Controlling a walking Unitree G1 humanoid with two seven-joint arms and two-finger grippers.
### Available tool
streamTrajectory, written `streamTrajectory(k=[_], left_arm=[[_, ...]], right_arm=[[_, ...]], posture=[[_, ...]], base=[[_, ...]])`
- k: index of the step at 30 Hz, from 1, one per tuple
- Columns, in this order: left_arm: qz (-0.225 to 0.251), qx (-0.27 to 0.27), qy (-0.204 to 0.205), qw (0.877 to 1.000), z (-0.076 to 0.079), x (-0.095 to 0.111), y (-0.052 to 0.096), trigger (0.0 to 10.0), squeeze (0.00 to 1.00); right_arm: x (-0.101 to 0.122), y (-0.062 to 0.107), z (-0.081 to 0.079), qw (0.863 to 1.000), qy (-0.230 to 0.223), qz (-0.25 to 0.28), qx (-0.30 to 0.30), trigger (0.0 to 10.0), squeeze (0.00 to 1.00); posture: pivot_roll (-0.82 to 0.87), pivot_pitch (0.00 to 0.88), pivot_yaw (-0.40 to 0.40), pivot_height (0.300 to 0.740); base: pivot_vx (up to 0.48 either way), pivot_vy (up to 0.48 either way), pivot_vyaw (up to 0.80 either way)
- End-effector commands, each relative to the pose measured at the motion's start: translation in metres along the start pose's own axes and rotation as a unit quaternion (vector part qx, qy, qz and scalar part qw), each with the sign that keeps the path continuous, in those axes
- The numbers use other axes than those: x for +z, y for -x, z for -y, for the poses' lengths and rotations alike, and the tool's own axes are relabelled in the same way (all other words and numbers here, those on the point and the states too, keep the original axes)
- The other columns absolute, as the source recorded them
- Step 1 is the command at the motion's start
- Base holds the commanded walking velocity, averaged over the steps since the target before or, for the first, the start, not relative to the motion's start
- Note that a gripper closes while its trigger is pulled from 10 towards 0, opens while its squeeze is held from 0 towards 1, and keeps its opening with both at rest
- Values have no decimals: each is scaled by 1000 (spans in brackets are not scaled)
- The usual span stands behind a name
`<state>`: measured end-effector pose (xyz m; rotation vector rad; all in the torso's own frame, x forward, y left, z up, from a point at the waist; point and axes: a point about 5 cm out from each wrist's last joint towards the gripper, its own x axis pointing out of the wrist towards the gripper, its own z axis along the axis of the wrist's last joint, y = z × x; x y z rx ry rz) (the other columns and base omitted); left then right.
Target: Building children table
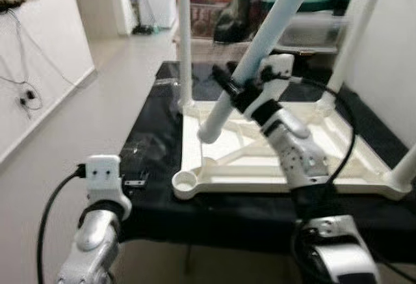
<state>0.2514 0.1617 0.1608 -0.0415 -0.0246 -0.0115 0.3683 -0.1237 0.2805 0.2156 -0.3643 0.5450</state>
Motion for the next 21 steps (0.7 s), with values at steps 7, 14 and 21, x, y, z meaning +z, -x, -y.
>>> streamTrajectory(k=[7,14,21], left_arm=[[-3,12,-11,1000,-5,1,0,10000,0],[-8,6,-8,1000,-2,-1,1,10000,0],[-12,-123,40,992,28,2,17,10000,0]], right_arm=[[2,-5,-6,1000,2,0,9,10000,0],[0,-5,-4,998,5,-28,50,10000,0],[-6,-8,-5,983,-18,-78,163,10000,0]], posture=[[84,53,-80,740],[84,71,-77,740],[90,113,-69,740]], base=[[0,0,0],[0,0,0],[0,0,0]])
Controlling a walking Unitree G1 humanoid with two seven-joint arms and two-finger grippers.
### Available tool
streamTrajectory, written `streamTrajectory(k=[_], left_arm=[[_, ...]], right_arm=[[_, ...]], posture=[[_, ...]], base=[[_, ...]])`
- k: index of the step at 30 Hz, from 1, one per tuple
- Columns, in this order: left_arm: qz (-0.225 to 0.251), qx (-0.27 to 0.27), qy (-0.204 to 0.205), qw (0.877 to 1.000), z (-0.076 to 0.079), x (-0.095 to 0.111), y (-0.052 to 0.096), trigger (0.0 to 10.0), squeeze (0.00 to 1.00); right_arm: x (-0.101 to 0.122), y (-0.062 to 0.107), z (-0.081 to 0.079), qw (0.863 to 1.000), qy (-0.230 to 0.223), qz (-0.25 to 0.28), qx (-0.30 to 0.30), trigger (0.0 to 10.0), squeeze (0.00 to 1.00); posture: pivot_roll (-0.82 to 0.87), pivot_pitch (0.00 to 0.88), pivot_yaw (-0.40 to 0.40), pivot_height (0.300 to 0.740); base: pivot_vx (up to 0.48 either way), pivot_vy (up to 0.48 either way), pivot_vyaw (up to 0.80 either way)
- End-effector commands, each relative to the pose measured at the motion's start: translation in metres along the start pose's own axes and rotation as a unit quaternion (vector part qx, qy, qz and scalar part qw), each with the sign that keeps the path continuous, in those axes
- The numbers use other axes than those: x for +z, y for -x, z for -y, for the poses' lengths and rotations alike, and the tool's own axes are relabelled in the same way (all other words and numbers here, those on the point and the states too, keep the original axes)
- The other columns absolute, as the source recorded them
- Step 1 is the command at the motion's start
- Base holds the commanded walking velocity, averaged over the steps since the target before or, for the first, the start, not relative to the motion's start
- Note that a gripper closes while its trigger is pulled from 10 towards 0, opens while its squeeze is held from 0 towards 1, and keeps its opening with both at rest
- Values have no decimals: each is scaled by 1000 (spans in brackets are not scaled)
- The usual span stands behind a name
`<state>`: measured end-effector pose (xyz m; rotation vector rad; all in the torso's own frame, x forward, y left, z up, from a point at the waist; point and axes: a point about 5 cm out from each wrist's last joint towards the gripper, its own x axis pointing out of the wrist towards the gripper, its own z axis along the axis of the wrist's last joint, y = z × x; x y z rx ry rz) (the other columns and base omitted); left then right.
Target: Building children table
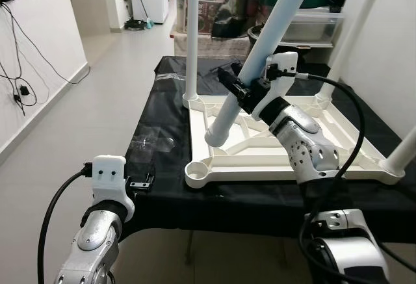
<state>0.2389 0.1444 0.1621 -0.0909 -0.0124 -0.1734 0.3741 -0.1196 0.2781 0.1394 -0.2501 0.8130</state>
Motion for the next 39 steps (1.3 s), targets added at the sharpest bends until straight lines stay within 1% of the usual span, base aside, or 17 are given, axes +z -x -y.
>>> streamTrajectory(k=[1,3,4,5,6,8,10,11,14,16,18,21,27,33,35,36,39], left_arm=[[-5,-43,15,999,11,0,3,10000,0],[-26,-169,58,984,49,0,25,10000,0],[-37,-206,70,975,62,-2,34,10000,0],[-37,-206,70,975,62,-2,34,10000,0],[-50,-233,76,968,73,-4,44,10000,0],[-50,-233,76,968,73,-4,44,10000,0],[-64,-254,83,962,84,-3,59,10000,0],[-64,-254,83,962,84,-3,59,10000,0],[-74,-246,88,962,86,-2,68,10000,0],[-74,-239,88,964,84,1,70,10000,0],[-74,-238,89,964,84,3,72,10000,0],[-76,-237,90,964,84,5,76,10000,0],[-77,-236,90,964,86,7,79,10000,0],[-77,-231,90,966,88,11,83,10000,0],[-79,-226,90,967,87,12,84,10000,0],[-79,-226,90,967,87,12,84,10000,0],[-79,-222,90,968,87,13,84,10000,0]], right_arm=[[-1,-4,-4,999,-10,-5,35,10000,0],[-1,-14,-3,995,-38,-17,89,10000,0],[0,-20,-3,994,-50,-16,100,10000,0],[0,-20,-3,994,-50,-16,100,10000,0],[2,-27,-5,992,-64,-9,108,10000,0],[2,-27,-5,992,-64,-9,108,10000,0],[7,-37,-12,987,-78,-1,138,10000,0],[7,-37,-12,987,-78,-1,138,10000,0],[10,-47,-25,977,-77,2,201,10000,0],[7,-46,-31,966,-75,-10,247,10000,0],[6,-45,-33,960,-75,-17,270,10000,0],[2,-44,-33,954,-68,-32,289,10000,0],[-4,-44,-32,952,-57,-49,297,10000,0],[-8,-44,-37,942,-38,-58,327,10000,0],[-6,-46,-46,928,-28,-54,369,10000,0],[-6,-46,-46,928,-28,-54,369,10000,0],[-8,-47,-52,915,-13,-60,399,10000,0]], posture=[[90,113,-69,740],[113,149,-69,740],[116,153,-69,740],[116,153,-69,740],[130,180,-67,740],[130,180,-67,740],[146,219,-76,740],[146,219,-76,740],[152,247,-81,740],[156,269,-84,740],[154,272,-84,740],[153,280,-83,740],[151,293,-81,740],[152,298,-84,740],[152,298,-85,740],[152,298,-85,740],[152,299,-86,740]], base=[[0,0,0],[0,0,0],[0,0,0],[0,0,0],[0,0,0],[0,0,0],[0,0,0],[0,0,0],[0,0,0],[0,0,0],[0,0,0],[0,0,0],[0,0,0],[0,0,0],[0,0,0],[0,0,0],[0,0,0]])
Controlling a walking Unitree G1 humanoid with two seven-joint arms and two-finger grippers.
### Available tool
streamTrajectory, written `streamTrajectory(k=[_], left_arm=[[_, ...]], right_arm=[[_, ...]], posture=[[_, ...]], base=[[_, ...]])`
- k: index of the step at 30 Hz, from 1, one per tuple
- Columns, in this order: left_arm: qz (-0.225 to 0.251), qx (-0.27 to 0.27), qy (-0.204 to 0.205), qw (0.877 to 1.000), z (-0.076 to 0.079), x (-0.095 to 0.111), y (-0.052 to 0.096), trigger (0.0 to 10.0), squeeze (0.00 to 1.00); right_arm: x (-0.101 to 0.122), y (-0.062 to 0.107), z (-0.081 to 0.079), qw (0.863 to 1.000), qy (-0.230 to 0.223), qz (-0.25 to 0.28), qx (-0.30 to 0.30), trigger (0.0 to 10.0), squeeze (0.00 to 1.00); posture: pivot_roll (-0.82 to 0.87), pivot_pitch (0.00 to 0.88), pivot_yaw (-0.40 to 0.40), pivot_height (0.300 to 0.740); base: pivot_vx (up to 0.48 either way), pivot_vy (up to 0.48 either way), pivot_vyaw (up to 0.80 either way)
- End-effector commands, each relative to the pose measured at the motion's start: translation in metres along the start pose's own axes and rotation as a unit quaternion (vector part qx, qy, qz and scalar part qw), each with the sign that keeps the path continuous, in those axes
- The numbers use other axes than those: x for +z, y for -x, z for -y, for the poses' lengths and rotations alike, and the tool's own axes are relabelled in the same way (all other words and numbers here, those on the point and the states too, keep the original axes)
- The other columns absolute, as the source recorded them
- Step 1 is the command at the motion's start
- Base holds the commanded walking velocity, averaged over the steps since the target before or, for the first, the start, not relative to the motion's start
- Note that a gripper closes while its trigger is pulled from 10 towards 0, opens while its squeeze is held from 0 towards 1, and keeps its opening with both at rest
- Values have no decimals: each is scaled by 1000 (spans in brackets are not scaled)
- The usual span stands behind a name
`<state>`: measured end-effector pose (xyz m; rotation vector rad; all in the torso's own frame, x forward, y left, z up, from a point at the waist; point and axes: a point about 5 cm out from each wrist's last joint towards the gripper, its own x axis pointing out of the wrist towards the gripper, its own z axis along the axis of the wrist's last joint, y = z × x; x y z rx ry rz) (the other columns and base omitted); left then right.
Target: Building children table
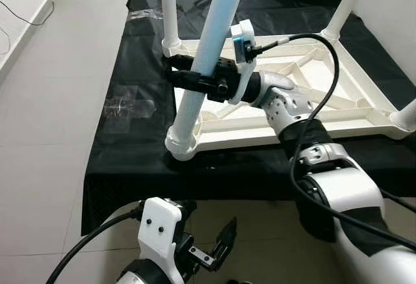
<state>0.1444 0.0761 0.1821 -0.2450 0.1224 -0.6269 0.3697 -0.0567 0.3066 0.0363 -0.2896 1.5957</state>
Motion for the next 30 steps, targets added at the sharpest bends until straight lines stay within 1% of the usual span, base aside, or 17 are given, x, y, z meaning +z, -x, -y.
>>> streamTrajectory(k=[1,3,5,12,14,16,17,18,19,20,22,24,25,27,28,29,30], left_arm=[[-9,-1,8,1000,3,-2,2,10000,0],[-8,1,8,1000,3,-2,1,10000,0],[-8,4,7,1000,3,-1,1,10000,0],[-7,10,6,1000,3,-1,0,10000,0],[-6,13,6,1000,3,0,0,10000,0],[-6,13,6,1000,3,0,0,10000,0],[-6,14,5,1000,3,0,0,10000,0],[-6,15,5,1000,3,0,0,10000,0],[-6,15,5,1000,3,0,0,10000,0],[-6,15,5,1000,3,-1,0,10000,0],[-6,15,5,1000,3,-1,0,10000,0],[-6,16,6,1000,3,-1,-1,10000,0],[-5,17,6,1000,3,-1,-1,10000,0],[-5,17,6,1000,3,-1,-1,10000,0],[-6,17,6,1000,3,-1,-1,10000,0],[-6,18,5,1000,2,-1,-2,10000,0],[-6,18,5,1000,2,-1,-2,10000,0]], right_arm=[[-23,-2,-5,998,-29,-44,18,10000,0],[-32,-7,-10,995,-17,-82,50,10000,0],[-39,-11,-14,992,-11,-105,72,10000,0],[-44,-16,-16,989,-20,-118,88,10000,0],[-45,-12,-12,990,-25,-126,66,10000,0],[-45,-12,-12,990,-25,-126,66,10000,0],[-45,-10,-11,990,-27,-128,57,10000,0],[-44,-4,-8,989,-28,-137,41,10000,0],[-44,-4,-8,989,-28,-137,41,10000,0],[-44,1,-6,989,-29,-142,31,10000,0],[-44,1,-6,989,-29,-142,31,10000,0],[-40,13,-2,988,-36,-147,9,10000,0],[-37,17,-1,989,-40,-146,6,10000,0],[-37,17,-1,989,-40,-146,6,10000,0],[-35,21,0,988,-43,-146,5,10000,0],[-34,25,-1,988,-52,-143,16,10000,0],[-34,25,-1,988,-52,-143,16,10000,0]], posture=[[152,299,-86,740],[150,298,-88,740],[145,297,-90,740],[144,297,-97,740],[143,298,-100,740],[143,298,-100,740],[143,298,-100,740],[139,297,-100,740],[139,297,-100,740],[138,297,-101,740],[138,297,-101,740],[135,296,-101,740],[135,294,-102,740],[135,294,-102,740],[135,294,-102,740],[134,295,-101,740],[134,295,-101,740]], base=[[0,0,0],[0,0,0],[0,0,0],[0,0,0],[0,0,0],[0,0,0],[0,0,0],[0,0,0],[0,0,0],[0,0,0],[0,0,0],[0,0,0],[0,0,0],[0,0,0],[0,0,0],[0,0,0],[0,0,0]])
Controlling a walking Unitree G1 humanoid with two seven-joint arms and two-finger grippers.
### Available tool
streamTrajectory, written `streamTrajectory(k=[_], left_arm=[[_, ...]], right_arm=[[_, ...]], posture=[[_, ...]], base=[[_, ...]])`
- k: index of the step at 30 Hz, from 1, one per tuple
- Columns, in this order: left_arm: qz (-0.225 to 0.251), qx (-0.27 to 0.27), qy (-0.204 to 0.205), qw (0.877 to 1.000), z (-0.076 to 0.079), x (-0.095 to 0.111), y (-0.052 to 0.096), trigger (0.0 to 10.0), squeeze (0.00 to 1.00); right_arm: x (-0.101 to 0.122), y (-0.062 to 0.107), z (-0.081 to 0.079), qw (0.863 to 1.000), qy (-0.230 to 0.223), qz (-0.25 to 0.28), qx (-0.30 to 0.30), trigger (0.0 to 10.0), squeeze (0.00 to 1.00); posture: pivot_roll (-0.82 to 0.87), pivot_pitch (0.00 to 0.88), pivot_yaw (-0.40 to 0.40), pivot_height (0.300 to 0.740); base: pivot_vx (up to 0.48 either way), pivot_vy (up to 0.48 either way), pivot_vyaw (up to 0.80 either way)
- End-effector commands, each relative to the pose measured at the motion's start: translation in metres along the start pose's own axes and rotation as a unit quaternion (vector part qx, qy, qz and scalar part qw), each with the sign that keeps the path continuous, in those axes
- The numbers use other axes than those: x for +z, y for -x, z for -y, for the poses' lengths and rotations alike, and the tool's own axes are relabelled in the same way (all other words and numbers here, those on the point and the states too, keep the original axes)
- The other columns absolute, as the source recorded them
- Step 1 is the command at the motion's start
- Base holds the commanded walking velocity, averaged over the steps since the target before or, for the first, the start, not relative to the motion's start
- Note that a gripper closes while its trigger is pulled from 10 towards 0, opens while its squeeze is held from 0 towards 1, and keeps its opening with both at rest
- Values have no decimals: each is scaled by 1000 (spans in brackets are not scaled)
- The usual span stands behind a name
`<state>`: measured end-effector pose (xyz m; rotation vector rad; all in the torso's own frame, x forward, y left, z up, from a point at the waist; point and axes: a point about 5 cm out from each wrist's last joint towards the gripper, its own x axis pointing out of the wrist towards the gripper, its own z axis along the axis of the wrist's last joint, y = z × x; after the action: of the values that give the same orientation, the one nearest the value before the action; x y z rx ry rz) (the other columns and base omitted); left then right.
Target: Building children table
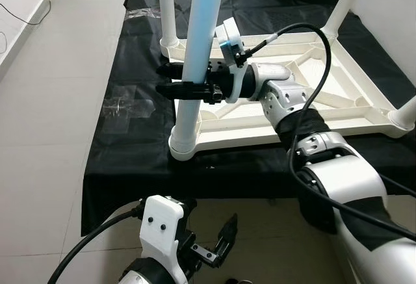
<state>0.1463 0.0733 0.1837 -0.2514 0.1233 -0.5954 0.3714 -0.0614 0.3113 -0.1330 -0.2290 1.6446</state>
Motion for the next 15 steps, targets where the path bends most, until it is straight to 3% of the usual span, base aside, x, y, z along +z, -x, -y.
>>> streamTrajectory(k=[1,5,9,15], left_arm=[[-8,3,1,1000,0,-2,2,10000,0],[-9,3,1,1000,0,-2,2,10000,0],[-9,5,1,1000,-1,-2,2,10000,0],[-8,6,-1,1000,-1,-2,2,10000,0]], right_arm=[[-43,16,-9,994,-86,-73,5,10000,0],[-45,15,-12,993,-85,-79,26,10000,0],[-57,-10,-23,988,-78,-99,93,10000,0],[-60,-29,-27,985,-84,-94,116,10000,0]], posture=[[134,293,-101,740],[134,293,-101,740],[130,294,-93,740],[138,295,-99,740]], base=[[0,0,0],[0,0,0],[0,0,0],[0,0,0]])
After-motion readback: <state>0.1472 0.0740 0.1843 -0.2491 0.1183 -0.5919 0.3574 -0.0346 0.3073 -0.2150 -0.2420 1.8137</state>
